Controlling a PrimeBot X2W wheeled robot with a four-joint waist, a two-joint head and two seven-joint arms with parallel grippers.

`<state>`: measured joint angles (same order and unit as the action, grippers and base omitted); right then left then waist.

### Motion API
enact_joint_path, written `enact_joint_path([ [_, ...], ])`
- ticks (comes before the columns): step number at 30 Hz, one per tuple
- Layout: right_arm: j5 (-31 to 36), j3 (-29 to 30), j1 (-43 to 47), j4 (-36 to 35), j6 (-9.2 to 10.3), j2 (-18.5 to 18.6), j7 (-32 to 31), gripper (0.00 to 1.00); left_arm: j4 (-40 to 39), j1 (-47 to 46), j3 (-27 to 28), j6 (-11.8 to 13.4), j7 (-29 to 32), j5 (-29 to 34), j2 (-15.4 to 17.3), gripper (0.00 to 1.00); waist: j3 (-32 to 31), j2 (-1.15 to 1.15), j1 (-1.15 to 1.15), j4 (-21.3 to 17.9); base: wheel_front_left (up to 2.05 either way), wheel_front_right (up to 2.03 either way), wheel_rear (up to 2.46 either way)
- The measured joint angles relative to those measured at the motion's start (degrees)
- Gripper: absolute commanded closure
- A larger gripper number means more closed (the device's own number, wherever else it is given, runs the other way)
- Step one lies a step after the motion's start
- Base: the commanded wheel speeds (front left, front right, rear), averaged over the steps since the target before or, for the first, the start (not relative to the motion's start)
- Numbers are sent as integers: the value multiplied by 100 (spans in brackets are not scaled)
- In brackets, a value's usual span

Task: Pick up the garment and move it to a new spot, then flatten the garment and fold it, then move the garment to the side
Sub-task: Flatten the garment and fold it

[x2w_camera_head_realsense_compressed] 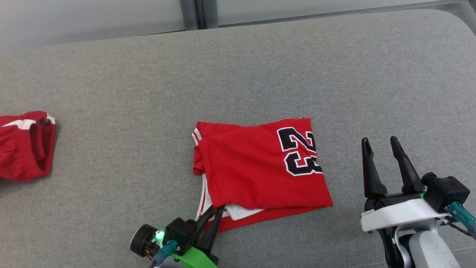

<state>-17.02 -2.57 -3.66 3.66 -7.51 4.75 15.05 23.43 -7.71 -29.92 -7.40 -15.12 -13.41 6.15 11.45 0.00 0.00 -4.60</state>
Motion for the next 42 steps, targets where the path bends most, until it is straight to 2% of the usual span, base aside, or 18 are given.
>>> enact_joint_path([
  [12, -2, 43, 7, 2, -1, -25, 0, 0, -387, 139, 188, 0, 0, 35, 154, 100, -48, 0, 0, 185, 0, 0, 0],
  [13, -7, 53, 7, 7, 0, -25, 0, 0, -364, 198, 160, 0, 0, 35, 155, 90, -47, 0, 0, 199, 0, 0, 0],
  [14, -18, 59, 7, 16, 0, -25, 0, 0, -334, 247, 124, 0, 0, 37, 151, 55, -46, 0, 0, 214, 0, 0, 0],
  [15, -21, 60, 7, 30, 0, -25, 0, 0, -302, 266, 92, 0, 0, 46, 141, 0, -47, 0, 0, 226, 0, 0, 0],
  [19, -26, 60, 7, 65, 0, -25, 0, 0, -291, 287, 118, 0, 0, 46, 57, 0, -67, 0, 0, 255, 0, 0, 0],
  [23, -27, 86, 8, 82, -1, -16, 0, 0, -402, 322, 385, 0, 0, 59, 13, 0, -120, 0, 0, 282, 0, 0, 0],
  [42, 65, 100, 135, 79, 0, 96, 0, 0, -1357, 446, 2591, 181, 0, 283, 3, 0, -558, 0, 0, 445, 0, 0, 0],
])
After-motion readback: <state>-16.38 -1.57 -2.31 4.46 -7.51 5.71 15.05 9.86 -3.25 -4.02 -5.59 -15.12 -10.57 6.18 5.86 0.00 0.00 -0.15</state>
